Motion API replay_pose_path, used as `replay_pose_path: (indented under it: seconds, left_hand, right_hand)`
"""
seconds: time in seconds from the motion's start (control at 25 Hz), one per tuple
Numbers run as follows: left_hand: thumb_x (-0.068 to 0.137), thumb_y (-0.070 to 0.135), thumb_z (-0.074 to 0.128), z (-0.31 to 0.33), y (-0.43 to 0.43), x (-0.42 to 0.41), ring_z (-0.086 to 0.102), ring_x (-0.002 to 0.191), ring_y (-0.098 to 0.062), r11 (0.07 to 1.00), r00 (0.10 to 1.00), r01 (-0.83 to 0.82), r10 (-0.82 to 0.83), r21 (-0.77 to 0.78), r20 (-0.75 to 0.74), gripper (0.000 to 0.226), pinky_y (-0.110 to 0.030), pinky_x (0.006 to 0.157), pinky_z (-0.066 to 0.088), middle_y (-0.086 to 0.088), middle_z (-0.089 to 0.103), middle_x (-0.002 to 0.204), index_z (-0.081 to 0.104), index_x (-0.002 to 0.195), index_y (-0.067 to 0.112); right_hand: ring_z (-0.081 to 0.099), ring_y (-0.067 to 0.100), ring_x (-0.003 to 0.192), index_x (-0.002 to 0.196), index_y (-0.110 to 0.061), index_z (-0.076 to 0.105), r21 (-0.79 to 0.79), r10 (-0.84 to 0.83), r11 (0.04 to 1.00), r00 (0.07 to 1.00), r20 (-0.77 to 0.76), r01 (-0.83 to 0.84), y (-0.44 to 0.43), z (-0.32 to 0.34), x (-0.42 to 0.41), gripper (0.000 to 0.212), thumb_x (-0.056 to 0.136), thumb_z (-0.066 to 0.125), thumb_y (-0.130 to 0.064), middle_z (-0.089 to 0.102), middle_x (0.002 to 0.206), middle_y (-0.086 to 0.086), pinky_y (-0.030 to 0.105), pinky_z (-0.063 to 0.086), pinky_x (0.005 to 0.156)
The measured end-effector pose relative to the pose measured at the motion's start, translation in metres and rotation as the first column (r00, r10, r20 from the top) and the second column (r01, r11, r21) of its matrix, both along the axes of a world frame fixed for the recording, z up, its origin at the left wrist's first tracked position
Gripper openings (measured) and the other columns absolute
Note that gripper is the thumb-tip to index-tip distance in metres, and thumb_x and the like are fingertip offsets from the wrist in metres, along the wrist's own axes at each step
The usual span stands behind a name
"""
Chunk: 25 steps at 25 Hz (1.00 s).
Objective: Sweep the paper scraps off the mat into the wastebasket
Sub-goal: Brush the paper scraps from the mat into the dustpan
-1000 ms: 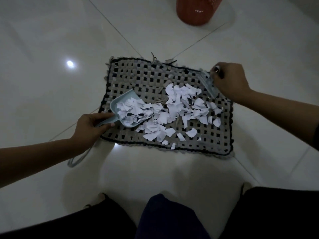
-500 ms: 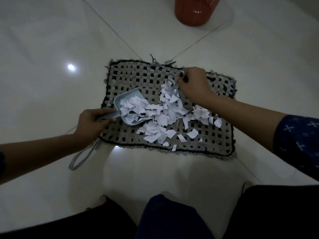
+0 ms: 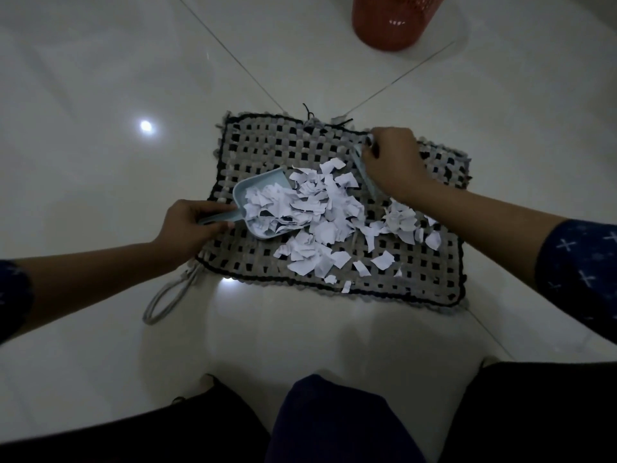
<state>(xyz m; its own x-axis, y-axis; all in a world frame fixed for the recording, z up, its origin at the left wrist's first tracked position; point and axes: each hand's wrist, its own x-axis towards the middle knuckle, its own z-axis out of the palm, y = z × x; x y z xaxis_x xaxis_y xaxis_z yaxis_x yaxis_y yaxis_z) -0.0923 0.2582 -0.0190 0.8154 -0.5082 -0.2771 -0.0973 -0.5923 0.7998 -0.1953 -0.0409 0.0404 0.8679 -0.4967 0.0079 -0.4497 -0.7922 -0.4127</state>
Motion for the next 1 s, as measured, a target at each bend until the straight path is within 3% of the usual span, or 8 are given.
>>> replay_pose_path:
  seconds: [0.2,0.36,0.52,0.6,0.68,0.84,0.92,1.0]
  left_hand:
    - [0.073,0.009,0.076,-0.002,0.002,0.003,0.065,0.1,-0.016,1.0,1.0,0.01,-0.01,0.021,0.006,0.04,-0.033,0.096,0.048,-0.007,0.068,0.112,0.068,0.112,0.011]
    - [0.072,0.01,0.076,0.0,0.004,0.004,0.065,0.101,-0.016,0.999,1.0,0.022,-0.022,0.028,0.015,0.04,-0.036,0.097,0.049,-0.006,0.069,0.114,0.069,0.112,0.013]
    - [0.073,0.008,0.074,0.001,0.003,0.003,0.065,0.098,-0.017,0.999,1.0,0.012,-0.013,0.037,0.024,0.04,-0.03,0.092,0.049,-0.007,0.069,0.113,0.068,0.112,0.011]
    - [0.073,0.008,0.075,0.002,0.003,0.003,0.066,0.091,-0.01,1.0,1.0,-0.003,0.003,0.019,0.009,0.039,-0.027,0.088,0.049,-0.008,0.07,0.108,0.069,0.111,0.011]
    - [0.073,0.007,0.075,0.002,0.004,0.002,0.064,0.076,0.006,1.0,1.0,-0.019,0.019,0.005,-0.009,0.039,-0.019,0.078,0.049,-0.006,0.071,0.102,0.068,0.111,0.011]
    - [0.073,0.006,0.075,-0.001,0.003,0.001,0.06,0.069,0.016,1.0,1.0,-0.027,0.027,0.007,0.003,0.039,-0.006,0.07,0.046,-0.003,0.069,0.102,0.068,0.111,0.009]
    - [0.073,0.007,0.075,-0.001,0.003,0.001,0.062,0.077,0.011,1.0,1.0,-0.017,0.017,0.017,0.011,0.039,-0.005,0.074,0.046,-0.003,0.068,0.104,0.068,0.111,0.01]
    - [0.072,0.006,0.075,0.0,0.002,0.001,0.064,0.088,-0.004,1.0,1.0,-0.02,0.02,0.014,0.005,0.039,-0.018,0.083,0.048,-0.006,0.069,0.105,0.068,0.111,0.009]
  right_hand:
    - [0.033,0.005,0.048,0.053,-0.015,0.036,0.1,0.092,0.99,0.995,0.043,-0.096,0.04,0.004,0.022,0.042,0.094,0.046,-0.01,0.036,0.051,0.0,0.024,0.028,0.059]
    - [0.039,0.006,0.049,0.064,-0.004,0.049,0.163,0.146,0.973,0.983,0.11,-0.163,0.055,0.006,0.032,0.029,0.092,0.051,-0.011,0.043,0.054,0.002,0.022,0.031,0.048]
    - [0.058,0.018,0.065,0.083,0.003,0.067,0.202,0.068,0.973,0.978,0.199,-0.109,0.033,0.02,0.039,0.021,0.092,0.052,-0.01,0.065,0.074,0.012,0.022,0.05,0.062]
    - [0.057,0.019,0.069,0.087,0.003,0.067,0.085,0.048,0.994,0.984,0.169,-0.064,0.011,0.019,0.039,0.022,0.092,0.05,-0.009,0.067,0.08,0.015,0.029,0.053,0.07]
    - [0.052,0.022,0.067,0.084,0.006,0.064,-0.011,0.035,0.999,0.995,0.097,-0.034,-0.005,0.01,0.034,0.025,0.093,0.046,-0.009,0.066,0.08,0.021,0.034,0.049,0.068]
    - [0.046,0.019,0.058,0.085,0.005,0.064,0.056,0.089,0.994,0.994,0.059,-0.093,0.016,-0.003,0.028,0.025,0.094,0.047,-0.011,0.057,0.071,0.011,0.024,0.036,0.057]
    - [0.047,0.015,0.055,0.085,0.004,0.064,0.079,0.142,0.986,0.988,0.06,-0.147,0.034,-0.005,0.03,0.025,0.095,0.048,-0.012,0.058,0.07,0.011,0.022,0.038,0.055]
    - [0.051,0.019,0.058,0.084,0.005,0.065,0.105,0.192,0.974,0.978,0.079,-0.199,0.049,-0.006,0.033,0.025,0.094,0.049,-0.012,0.064,0.071,0.017,0.03,0.048,0.062]
